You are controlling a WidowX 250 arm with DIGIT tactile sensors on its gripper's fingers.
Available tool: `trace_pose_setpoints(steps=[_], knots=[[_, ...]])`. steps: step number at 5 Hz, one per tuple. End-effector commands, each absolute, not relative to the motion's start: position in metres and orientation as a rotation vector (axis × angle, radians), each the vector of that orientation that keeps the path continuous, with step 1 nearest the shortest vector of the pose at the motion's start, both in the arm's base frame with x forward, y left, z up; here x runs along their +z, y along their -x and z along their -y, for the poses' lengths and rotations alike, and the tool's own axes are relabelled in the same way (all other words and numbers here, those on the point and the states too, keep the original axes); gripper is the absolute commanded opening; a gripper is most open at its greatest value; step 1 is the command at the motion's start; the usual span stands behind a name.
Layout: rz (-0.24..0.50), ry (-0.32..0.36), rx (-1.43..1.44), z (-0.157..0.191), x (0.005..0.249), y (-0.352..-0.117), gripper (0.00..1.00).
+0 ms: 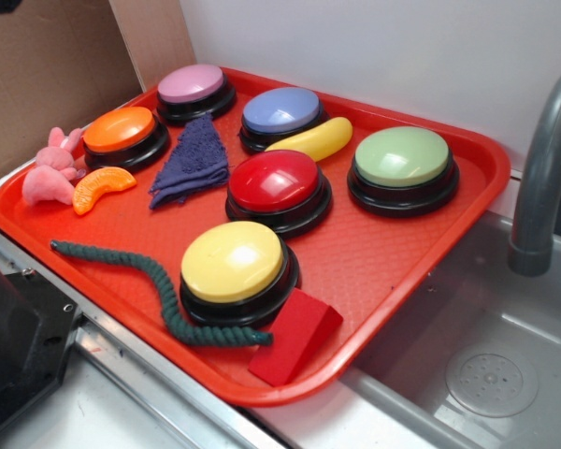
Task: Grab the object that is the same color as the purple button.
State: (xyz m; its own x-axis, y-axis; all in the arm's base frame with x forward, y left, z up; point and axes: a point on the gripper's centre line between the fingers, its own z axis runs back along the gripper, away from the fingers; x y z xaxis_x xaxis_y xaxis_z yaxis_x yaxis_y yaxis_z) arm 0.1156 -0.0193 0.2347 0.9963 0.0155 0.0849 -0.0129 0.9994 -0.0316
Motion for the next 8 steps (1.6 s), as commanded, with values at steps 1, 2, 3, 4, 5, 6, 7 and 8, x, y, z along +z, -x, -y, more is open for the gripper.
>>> trace_pose_setpoints(steps=[1,2,3,4,5,6,7,8], knots=[[0.085,0.031,0.014,0.019,0.235,-0.116,1.0],[0.046,0.061,0.099,0.015,0.221,-0.13,1.0],[0.084,0.069,0.217,0.005,0.211,-0.142,1.0],[0.081,0.121,0.288,-0.007,0.196,-0.161,1.0],[0.139,0.066,0.488,-0.022,0.173,-0.183,1.0],[0.168,0.07,0.569,-0.031,0.152,-0.199,1.0],[0.189,0.003,0.694,-0.044,0.121,-0.218,1.0],[0.221,-0.017,0.761,-0.053,0.096,-0.228,1.0]])
